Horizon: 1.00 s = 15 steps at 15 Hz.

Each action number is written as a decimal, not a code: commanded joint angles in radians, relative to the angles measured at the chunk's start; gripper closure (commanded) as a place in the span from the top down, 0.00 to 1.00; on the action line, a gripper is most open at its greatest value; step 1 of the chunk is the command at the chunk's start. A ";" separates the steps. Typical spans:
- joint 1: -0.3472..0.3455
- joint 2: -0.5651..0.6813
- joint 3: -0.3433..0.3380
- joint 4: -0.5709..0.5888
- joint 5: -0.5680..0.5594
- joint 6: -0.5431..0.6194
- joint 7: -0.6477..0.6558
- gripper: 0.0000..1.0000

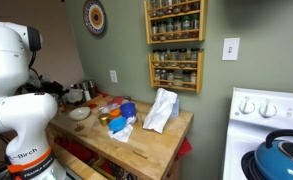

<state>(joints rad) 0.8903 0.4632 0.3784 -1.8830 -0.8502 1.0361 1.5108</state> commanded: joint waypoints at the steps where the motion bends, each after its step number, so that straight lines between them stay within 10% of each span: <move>1: 0.014 0.016 -0.006 0.022 0.006 0.018 -0.007 0.01; 15: 0.028 0.037 -0.021 0.035 0.002 0.001 -0.027 0.01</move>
<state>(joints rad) 0.9145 0.4988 0.3577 -1.8550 -0.8546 1.0122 1.5061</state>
